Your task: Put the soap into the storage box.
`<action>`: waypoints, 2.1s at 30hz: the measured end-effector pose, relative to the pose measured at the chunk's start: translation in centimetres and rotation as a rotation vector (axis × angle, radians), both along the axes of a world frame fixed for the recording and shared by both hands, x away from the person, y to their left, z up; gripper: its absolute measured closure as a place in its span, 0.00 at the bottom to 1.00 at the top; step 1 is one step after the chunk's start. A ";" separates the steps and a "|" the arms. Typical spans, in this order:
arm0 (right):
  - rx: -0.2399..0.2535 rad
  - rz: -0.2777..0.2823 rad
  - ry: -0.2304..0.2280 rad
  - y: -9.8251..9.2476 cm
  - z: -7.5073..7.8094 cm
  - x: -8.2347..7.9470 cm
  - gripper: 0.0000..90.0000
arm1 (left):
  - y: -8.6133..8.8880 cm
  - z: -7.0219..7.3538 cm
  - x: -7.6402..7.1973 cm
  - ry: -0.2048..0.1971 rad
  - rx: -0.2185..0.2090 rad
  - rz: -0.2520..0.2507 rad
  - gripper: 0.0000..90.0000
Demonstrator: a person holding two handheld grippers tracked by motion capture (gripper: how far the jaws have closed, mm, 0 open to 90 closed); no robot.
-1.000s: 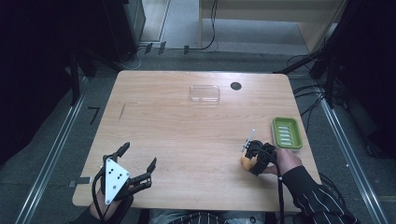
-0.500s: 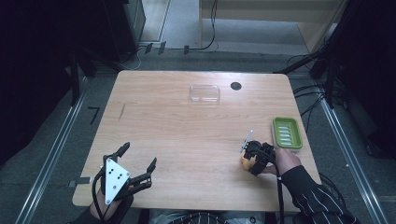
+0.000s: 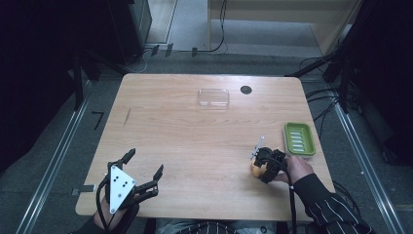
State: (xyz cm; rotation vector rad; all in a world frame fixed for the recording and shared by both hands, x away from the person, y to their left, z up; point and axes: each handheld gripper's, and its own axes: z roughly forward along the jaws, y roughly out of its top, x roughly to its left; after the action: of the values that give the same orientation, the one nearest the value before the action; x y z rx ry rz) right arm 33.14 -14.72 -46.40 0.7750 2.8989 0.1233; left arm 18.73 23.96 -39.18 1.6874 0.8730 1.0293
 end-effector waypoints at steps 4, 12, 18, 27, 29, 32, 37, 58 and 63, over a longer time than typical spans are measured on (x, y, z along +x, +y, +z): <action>0.012 -0.014 0.001 -0.1 0.1 0.0 0.44 | 0.0 0.0 0.0 0.000 0.001 0.001 0.15; 0.040 -0.039 -0.013 -0.4 0.5 -0.2 0.44 | 0.0 0.0 0.0 0.000 -0.001 0.002 0.15; 0.054 -0.076 -0.032 -1.0 1.1 -0.3 0.44 | 0.1 0.0 0.0 0.000 -0.002 0.003 0.15; 0.064 -0.116 -0.057 -1.7 1.5 -0.3 0.44 | 0.0 0.0 0.0 0.000 -0.001 0.003 0.15; 0.067 -0.141 -0.067 -1.9 1.8 -0.2 0.44 | 0.0 0.0 0.0 0.000 -0.001 0.002 0.15; 0.071 -0.157 -0.077 -2.1 1.9 -0.2 0.44 | 0.0 0.0 0.0 0.000 -0.004 0.004 0.15; 0.076 -0.189 -0.098 -2.9 2.3 0.1 0.44 | 0.0 0.0 0.0 0.000 -0.004 0.003 0.15; 0.113 -0.265 -0.166 -4.6 4.2 0.6 0.44 | 0.0 0.0 0.0 -0.001 -0.003 0.003 0.15; 0.123 -0.282 -0.178 -5.0 4.5 0.8 0.44 | 0.0 0.0 0.0 -0.001 -0.003 0.003 0.15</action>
State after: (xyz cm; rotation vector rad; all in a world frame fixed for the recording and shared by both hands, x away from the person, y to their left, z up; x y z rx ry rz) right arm 33.91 -19.67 -41.90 1.1211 2.6043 0.3235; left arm 18.72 23.95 -39.16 1.6835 0.8765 1.0297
